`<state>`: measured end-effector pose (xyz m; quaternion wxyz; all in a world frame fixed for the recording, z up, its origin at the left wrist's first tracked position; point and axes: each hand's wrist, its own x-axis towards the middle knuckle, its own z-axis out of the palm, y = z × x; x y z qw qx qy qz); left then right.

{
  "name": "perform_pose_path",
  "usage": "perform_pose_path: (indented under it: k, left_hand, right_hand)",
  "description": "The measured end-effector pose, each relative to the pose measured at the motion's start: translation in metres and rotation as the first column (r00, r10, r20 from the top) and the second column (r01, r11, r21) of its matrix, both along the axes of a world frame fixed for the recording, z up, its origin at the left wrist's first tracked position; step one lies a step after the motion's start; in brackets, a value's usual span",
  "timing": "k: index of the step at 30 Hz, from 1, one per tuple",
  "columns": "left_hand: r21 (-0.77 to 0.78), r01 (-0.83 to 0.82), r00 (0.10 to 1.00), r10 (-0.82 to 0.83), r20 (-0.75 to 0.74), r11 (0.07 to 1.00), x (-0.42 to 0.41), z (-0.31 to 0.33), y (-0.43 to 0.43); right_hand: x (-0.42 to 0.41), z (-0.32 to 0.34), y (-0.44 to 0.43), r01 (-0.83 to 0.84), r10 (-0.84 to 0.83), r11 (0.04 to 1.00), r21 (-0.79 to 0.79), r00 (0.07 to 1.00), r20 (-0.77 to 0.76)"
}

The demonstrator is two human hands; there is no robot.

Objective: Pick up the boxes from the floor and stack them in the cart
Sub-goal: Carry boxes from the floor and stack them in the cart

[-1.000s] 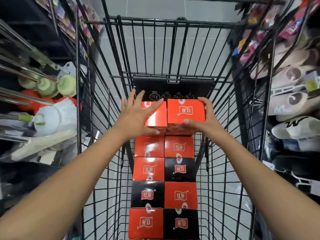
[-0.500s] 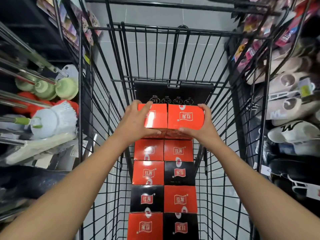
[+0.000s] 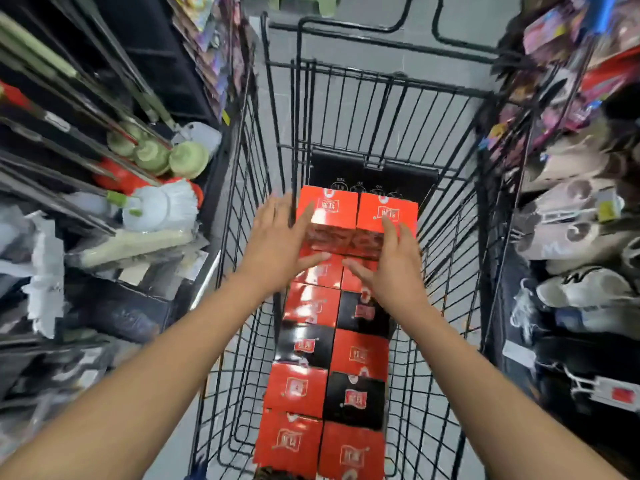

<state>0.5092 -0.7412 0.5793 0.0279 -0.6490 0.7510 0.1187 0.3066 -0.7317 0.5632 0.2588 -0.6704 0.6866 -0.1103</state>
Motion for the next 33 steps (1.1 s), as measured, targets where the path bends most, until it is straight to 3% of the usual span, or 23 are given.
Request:
perform_pose_path:
  k: [5,10,15,21,28,33]
  left_hand:
    - [0.016,-0.152,0.987,0.151,0.049,0.988,0.025,0.032,0.112]
    - [0.007,-0.455,0.868,0.442,0.227,0.890,0.045,0.052,0.250]
    - [-0.020,-0.719,0.673,0.703,0.229,0.695,0.048,0.070,0.393]
    - [-0.013,-0.898,0.415,0.854,0.315,0.441,0.033,0.073,0.565]
    - [-0.002,-1.000,0.027,0.949,0.313,0.029,-0.014,0.061,0.731]
    - [-0.037,-0.966,-0.258,0.939,0.225,-0.257,-0.054,0.053,0.818]
  right_hand:
    - [0.036,0.019,0.088,-0.274,0.274,0.958,0.088,0.962,0.021]
    - [0.070,0.036,0.172,-0.608,0.611,0.792,0.061,0.788,-0.076]
    - [0.099,0.054,0.256,-0.803,0.792,0.595,0.006,0.586,-0.173]
    - [0.138,0.067,0.372,-0.969,0.936,0.247,0.030,0.231,-0.267]
    - [0.173,0.068,0.518,-0.983,0.913,-0.168,0.080,-0.185,-0.363]
    - [0.184,0.064,0.615,-0.911,0.835,-0.397,0.111,-0.409,-0.368]
